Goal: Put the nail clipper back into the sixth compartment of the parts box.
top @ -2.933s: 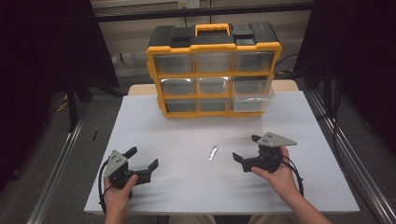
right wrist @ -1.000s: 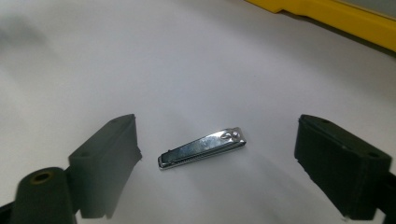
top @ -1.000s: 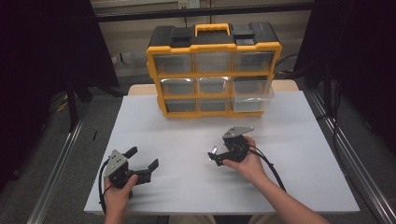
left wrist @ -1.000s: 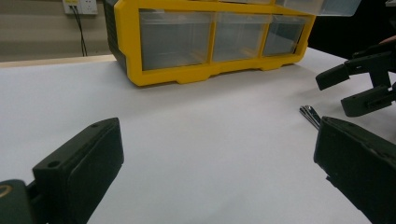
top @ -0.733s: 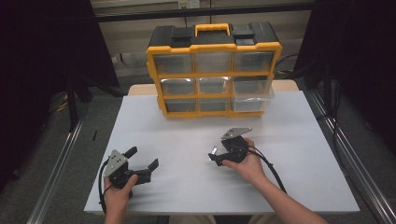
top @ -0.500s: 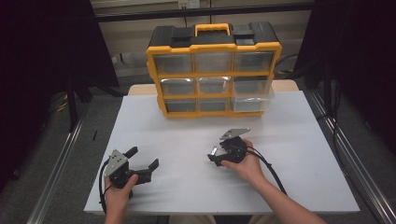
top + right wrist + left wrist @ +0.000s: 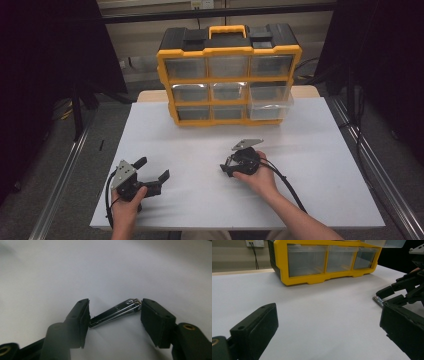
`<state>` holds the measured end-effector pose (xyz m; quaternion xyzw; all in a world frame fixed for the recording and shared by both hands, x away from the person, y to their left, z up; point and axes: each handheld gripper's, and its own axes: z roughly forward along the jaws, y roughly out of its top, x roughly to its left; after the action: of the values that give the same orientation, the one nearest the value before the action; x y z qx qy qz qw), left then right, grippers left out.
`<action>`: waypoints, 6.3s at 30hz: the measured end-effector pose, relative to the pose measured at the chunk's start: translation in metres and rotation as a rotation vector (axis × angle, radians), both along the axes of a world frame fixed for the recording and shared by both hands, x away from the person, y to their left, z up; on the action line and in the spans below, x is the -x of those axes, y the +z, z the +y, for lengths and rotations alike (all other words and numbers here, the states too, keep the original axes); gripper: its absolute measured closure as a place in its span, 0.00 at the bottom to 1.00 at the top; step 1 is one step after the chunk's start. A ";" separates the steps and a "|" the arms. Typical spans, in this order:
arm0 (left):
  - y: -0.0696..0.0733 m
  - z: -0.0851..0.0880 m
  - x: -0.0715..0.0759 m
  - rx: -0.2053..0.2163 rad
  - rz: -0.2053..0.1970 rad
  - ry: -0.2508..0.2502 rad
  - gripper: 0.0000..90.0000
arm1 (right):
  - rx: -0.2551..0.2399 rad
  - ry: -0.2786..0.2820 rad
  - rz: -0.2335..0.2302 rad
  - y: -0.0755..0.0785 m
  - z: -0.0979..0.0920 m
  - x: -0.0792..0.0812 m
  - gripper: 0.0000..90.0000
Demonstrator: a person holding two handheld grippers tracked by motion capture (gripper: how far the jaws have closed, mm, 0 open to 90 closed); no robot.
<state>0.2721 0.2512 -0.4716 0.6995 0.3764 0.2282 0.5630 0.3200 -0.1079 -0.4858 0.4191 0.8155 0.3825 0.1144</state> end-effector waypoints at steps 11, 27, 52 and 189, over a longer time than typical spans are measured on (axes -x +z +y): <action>0.000 -0.001 0.000 -0.007 -0.002 0.010 0.02 | 0.021 0.009 -0.025 0.000 -0.002 -0.001 0.65; 0.000 0.000 -0.001 0.003 -0.002 0.006 0.02 | -0.027 -0.040 -0.012 -0.001 -0.003 -0.007 0.66; 0.000 0.001 -0.001 -0.007 -0.007 0.006 0.02 | 0.000 -0.076 0.034 0.004 -0.013 -0.005 0.88; 0.001 0.005 -0.003 0.007 -0.007 0.019 0.02 | -0.025 -0.046 0.202 0.167 -0.088 -0.026 0.91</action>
<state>0.2748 0.2562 -0.4705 0.6931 0.3819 0.2349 0.5644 0.3461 -0.1960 -0.3186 0.4757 0.8081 0.3457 0.0352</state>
